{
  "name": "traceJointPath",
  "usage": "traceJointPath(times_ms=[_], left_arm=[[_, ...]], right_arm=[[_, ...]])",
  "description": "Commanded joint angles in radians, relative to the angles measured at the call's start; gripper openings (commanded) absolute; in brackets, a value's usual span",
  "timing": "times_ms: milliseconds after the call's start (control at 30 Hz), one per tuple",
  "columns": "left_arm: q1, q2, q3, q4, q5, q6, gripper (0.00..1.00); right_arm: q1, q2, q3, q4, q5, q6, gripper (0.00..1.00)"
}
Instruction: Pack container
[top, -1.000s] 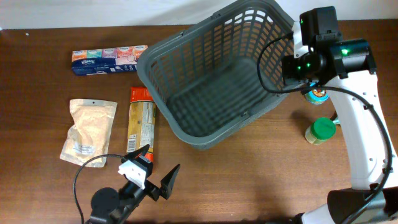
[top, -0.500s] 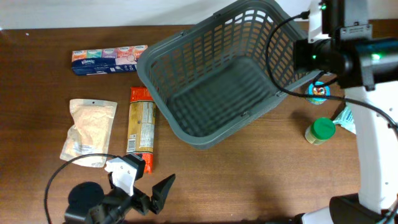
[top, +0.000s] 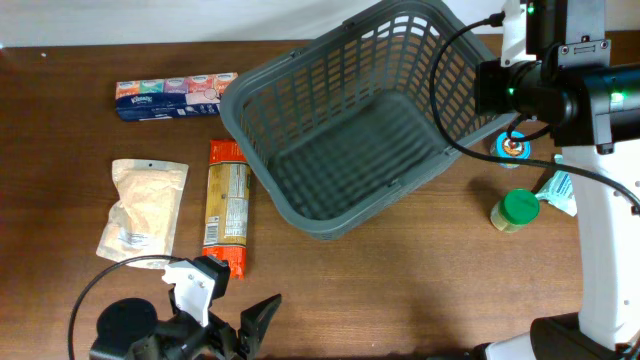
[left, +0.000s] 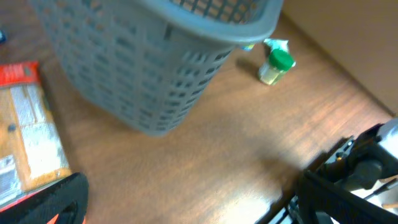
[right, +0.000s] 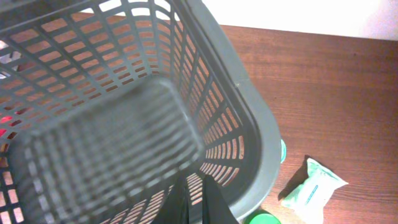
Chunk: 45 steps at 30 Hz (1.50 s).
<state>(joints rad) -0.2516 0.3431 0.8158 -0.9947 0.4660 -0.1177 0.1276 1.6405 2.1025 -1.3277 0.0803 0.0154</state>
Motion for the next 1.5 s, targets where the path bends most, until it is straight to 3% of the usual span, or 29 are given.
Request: traceJointPath(times_ms=[0,167,200,267,500,667,1000,1200,1267,1467], left_arm=[[-0.004,0.003,0.018,0.040,0.054,-0.005,0.99],[-0.004,0.003,0.018,0.045,0.054,-0.005,0.99],[-0.003,0.003,0.018,0.049,0.054,-0.005,0.76],[-0.003,0.003,0.017,0.057,0.063,-0.006,0.02],[-0.004,0.027,-0.039,0.129,0.127,0.045,0.02],[-0.004,0.110,-0.097,0.270,0.296,0.059,0.02],[-0.111,0.332,-0.108,0.322,0.294,0.158,0.02],[-0.270,0.409,-0.108,0.434,0.110,0.150,0.02],[-0.354,0.428,-0.108,0.474,-0.068,0.106,0.02],[-0.474,0.455,-0.108,0.534,-0.359,0.037,0.02]], right_arm=[[-0.005,-0.010,0.014,-0.003,-0.039,0.000,0.03],[-0.005,-0.010,0.014,-0.005,-0.051,0.000,0.03],[-0.005,-0.010,0.014,-0.005,-0.051,0.000,0.03],[-0.005,-0.010,0.014,-0.008,-0.051,0.000,0.03],[-0.005,-0.010,0.014,-0.008,-0.051,0.000,0.04],[-0.005,-0.010,0.014,-0.004,-0.051,0.000,0.04],[-0.005,-0.009,0.014,-0.002,-0.050,0.000,0.04],[-0.005,-0.009,0.014,-0.002,-0.046,0.000,0.04],[-0.005,-0.009,0.014,-0.002,-0.043,0.000,0.04],[-0.005,-0.009,0.014,-0.002,-0.043,0.000,0.04]])
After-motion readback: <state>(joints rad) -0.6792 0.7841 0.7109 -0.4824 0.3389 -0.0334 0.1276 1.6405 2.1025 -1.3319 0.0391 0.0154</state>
